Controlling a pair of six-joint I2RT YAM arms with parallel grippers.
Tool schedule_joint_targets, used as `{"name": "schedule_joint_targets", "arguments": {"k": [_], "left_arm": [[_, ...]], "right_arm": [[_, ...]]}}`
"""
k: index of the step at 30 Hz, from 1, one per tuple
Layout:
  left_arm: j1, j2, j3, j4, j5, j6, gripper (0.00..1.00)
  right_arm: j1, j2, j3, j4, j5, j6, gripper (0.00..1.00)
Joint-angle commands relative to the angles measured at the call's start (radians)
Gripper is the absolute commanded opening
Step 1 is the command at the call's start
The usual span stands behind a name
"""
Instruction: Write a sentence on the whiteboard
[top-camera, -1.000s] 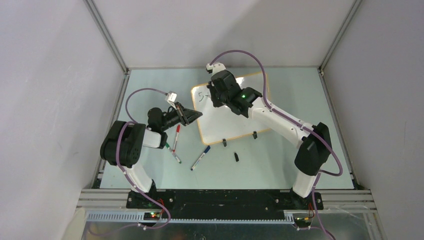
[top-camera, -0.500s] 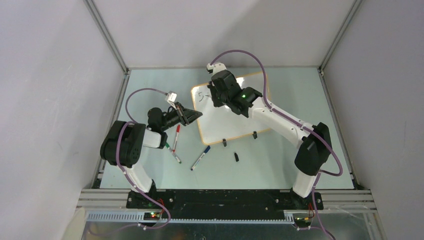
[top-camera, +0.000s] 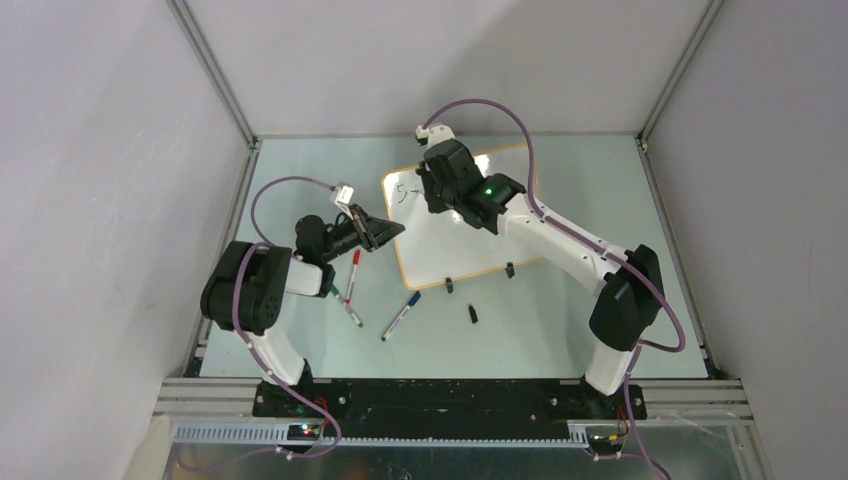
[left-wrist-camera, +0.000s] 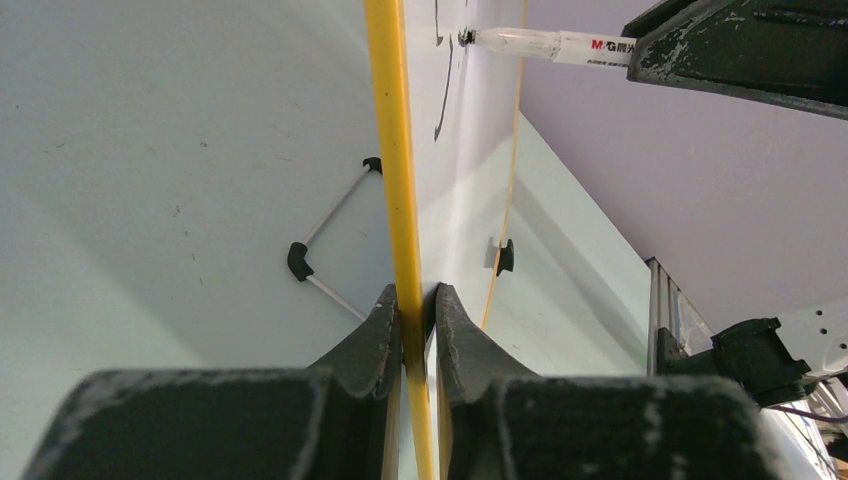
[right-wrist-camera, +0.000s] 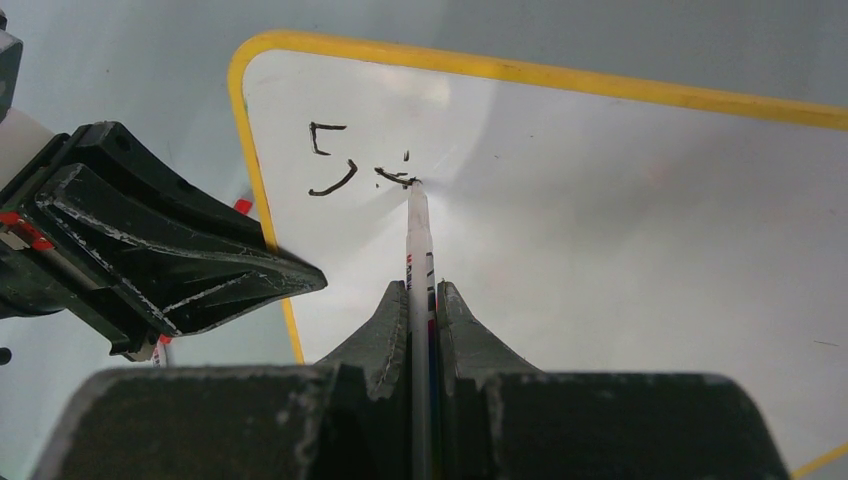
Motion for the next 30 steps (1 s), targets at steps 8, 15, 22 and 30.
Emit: {"name": "schedule_joint_targets", "arguments": {"k": [8, 15, 22, 30], "left_arm": [[0.004, 0.020, 0.008, 0.024, -0.012, 0.062, 0.00], [0.004, 0.016, 0.009, 0.012, -0.015, 0.066, 0.00], [0.004, 0.015, 0.008, 0.017, -0.012, 0.062, 0.00], [0.003, 0.016, 0.007, 0.023, -0.010, 0.059, 0.00]], "right_arm": [[-0.016, -0.048, 0.021, 0.013, 0.024, 0.012, 0.00], [-0.015, -0.128, -0.043, 0.090, -0.023, 0.006, 0.00], [-0.009, -0.086, 0.011, 0.061, -0.034, -0.003, 0.00], [0.001, -0.043, 0.055, 0.048, -0.035, -0.006, 0.00]]}}
